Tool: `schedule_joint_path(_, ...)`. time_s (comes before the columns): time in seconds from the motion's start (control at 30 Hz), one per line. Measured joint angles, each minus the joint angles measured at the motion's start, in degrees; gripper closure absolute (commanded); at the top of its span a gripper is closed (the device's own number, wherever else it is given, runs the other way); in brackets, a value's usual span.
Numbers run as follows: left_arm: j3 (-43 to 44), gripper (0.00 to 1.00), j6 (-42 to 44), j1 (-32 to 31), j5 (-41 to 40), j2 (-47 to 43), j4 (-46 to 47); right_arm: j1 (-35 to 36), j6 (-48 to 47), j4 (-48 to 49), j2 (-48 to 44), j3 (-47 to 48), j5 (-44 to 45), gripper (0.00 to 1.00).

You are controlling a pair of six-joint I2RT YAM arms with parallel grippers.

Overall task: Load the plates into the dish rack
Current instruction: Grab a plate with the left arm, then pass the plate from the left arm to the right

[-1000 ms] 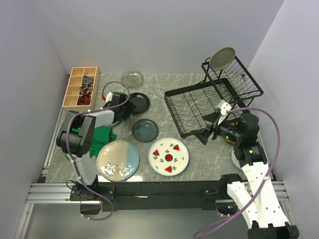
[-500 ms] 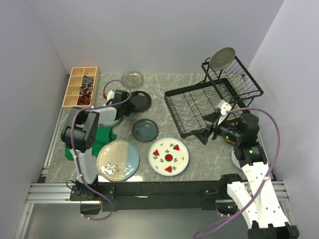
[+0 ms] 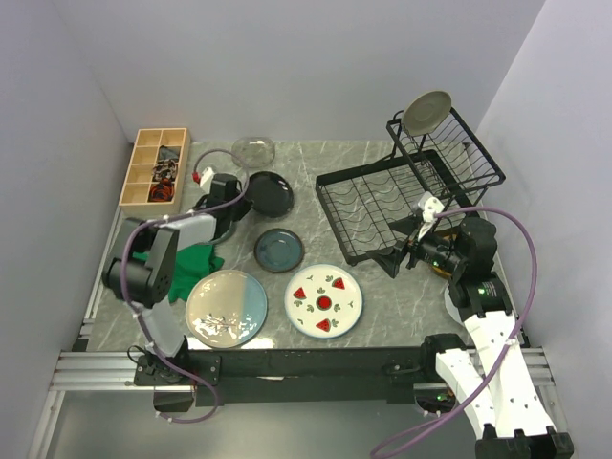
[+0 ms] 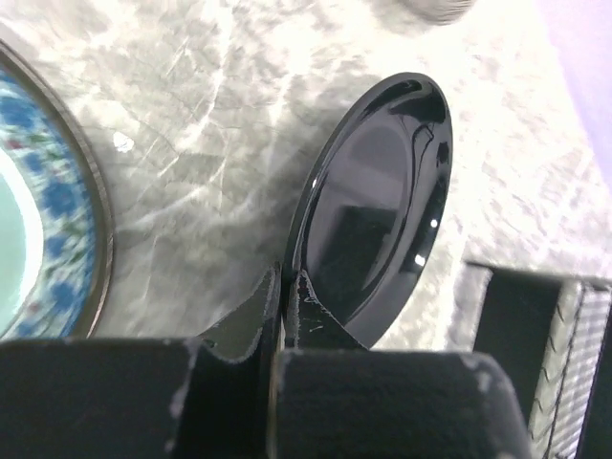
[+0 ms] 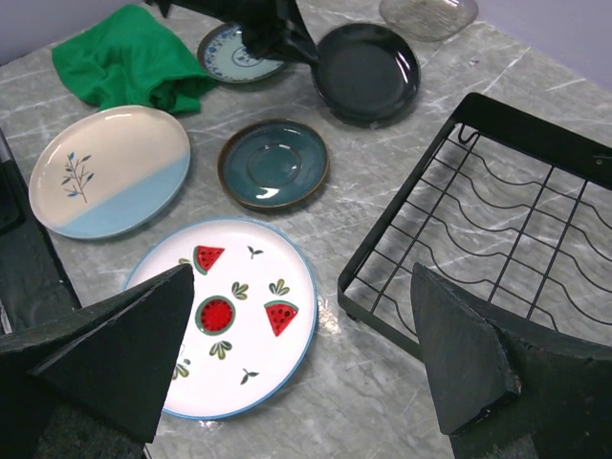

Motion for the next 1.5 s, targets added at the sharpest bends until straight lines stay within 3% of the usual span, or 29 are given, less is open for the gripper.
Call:
schedule_joint_path(0.27, -3.39, 0.99, 10.23, 0.04, 1.99, -15.34, 3.45, 0.0, -2.56, -1.77, 1.7, 0.02, -0.26, 0.0)
schedule_joint_path(0.57, -6.54, 0.99, 18.14, 0.11, 16.74, -32.54, 3.82, 0.0, -3.37, -6.67, 10.36, 4.98, -3.17, 0.0)
schedule_joint_path(0.83, -6.86, 0.99, 16.17, -4.94, 27.67, -34.56, 3.43, 0.74, 11.1, -4.17, 17.18, 15.72, -1.05, 0.0)
schedule_joint_path(1.03, -6.86, 0.99, 14.82, -11.32, 29.14, -34.56, 3.65, 8.79, 20.79, -2.21, 20.04, 20.96, 8.72, 0.01)
schedule_joint_path(1.13, -6.86, 0.99, 14.82, -13.31, 29.11, -34.58, 3.52, 12.02, 23.98, -2.01, 22.38, 22.47, 13.38, 0.11)
schedule_joint_path(1.33, -6.86, 0.99, 14.86, -14.1, 28.94, -35.47, 2.71, 12.55, 29.42, -2.01, 24.37, 22.45, 17.81, 0.46)
schedule_joint_path(1.43, -6.86, 0.99, 14.86, -14.08, 28.92, -35.82, 2.58, 12.57, 31.06, -1.38, 24.7, 22.45, 18.1, 0.72)
schedule_joint_path(1.47, -6.84, 0.99, 14.88, -14.08, 28.96, -35.85, 2.54, 12.57, 31.45, -1.07, 24.81, 22.45, 17.99, 0.92)
schedule_joint_path(1.5, -6.84, 0.99, 14.95, -14.08, 29.09, -35.85, 2.38, 12.57, 31.78, -0.72, 24.98, 22.45, 17.81, 0.99)
